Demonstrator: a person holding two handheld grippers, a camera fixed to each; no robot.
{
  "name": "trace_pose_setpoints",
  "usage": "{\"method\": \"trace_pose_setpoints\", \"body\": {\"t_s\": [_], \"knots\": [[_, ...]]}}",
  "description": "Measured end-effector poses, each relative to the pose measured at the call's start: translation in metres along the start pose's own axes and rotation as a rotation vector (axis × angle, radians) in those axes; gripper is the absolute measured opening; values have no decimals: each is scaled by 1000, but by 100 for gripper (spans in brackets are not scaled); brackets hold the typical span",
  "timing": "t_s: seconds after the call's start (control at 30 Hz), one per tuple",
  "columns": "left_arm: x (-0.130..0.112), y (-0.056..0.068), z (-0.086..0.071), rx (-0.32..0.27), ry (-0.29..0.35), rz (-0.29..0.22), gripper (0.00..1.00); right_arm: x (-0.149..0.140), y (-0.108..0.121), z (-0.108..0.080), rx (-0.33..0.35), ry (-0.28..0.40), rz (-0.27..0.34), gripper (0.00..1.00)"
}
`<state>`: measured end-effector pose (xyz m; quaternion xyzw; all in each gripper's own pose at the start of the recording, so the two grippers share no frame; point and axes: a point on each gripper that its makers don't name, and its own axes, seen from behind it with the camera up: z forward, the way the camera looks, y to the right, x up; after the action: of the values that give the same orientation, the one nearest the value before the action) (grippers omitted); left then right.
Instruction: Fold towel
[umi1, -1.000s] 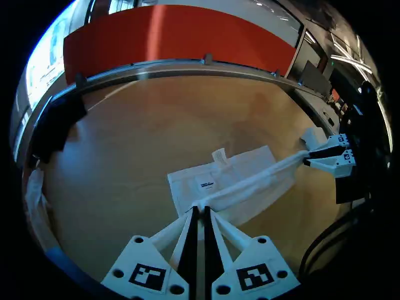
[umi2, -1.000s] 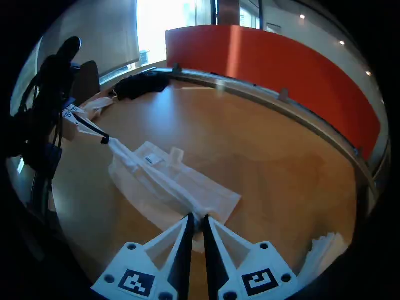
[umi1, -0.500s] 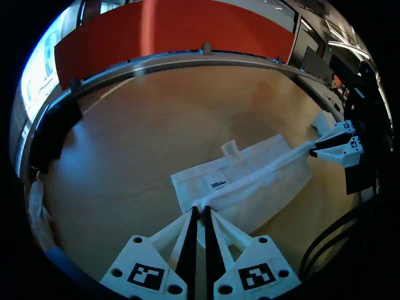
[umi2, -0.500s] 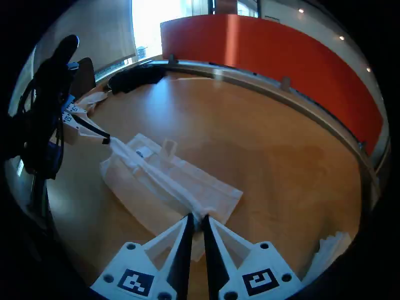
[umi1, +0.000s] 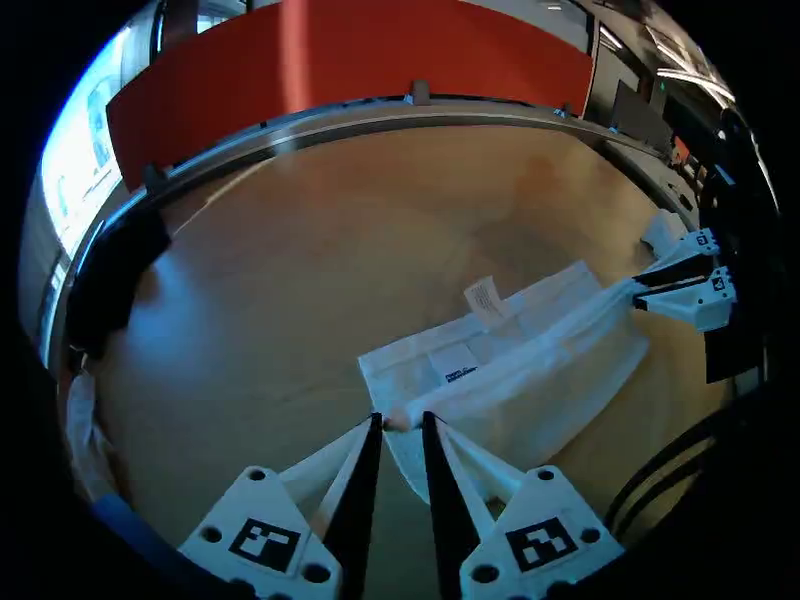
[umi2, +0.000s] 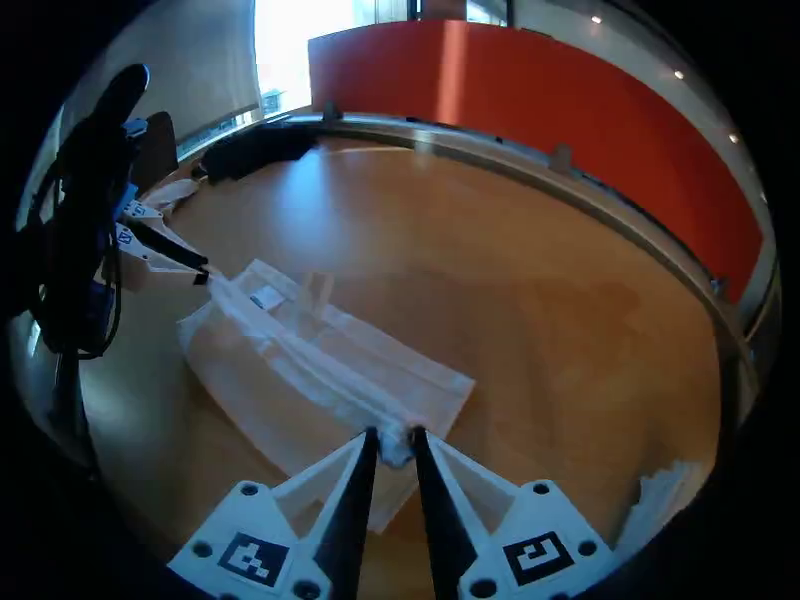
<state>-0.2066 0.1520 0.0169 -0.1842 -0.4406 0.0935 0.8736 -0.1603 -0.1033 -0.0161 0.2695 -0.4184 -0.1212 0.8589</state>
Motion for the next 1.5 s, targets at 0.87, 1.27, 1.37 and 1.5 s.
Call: {"method": "trace_pose_setpoints", "body": {"t_s": [0.87, 1.27, 1.37, 1.5], "knots": [[-5, -5, -23, 18, 34, -61, 85, 1, 13, -18, -68, 44, 17, 98], [-25, -1, -41, 25, 31, -81, 89, -16, 2, -38, -73, 42, 26, 98], [-32, 2, -45, 24, 30, -94, 89, -22, 0, -43, -74, 41, 31, 98], [-40, 4, -49, 26, 29, -106, 90, -27, -2, -48, -76, 39, 36, 98]]}}
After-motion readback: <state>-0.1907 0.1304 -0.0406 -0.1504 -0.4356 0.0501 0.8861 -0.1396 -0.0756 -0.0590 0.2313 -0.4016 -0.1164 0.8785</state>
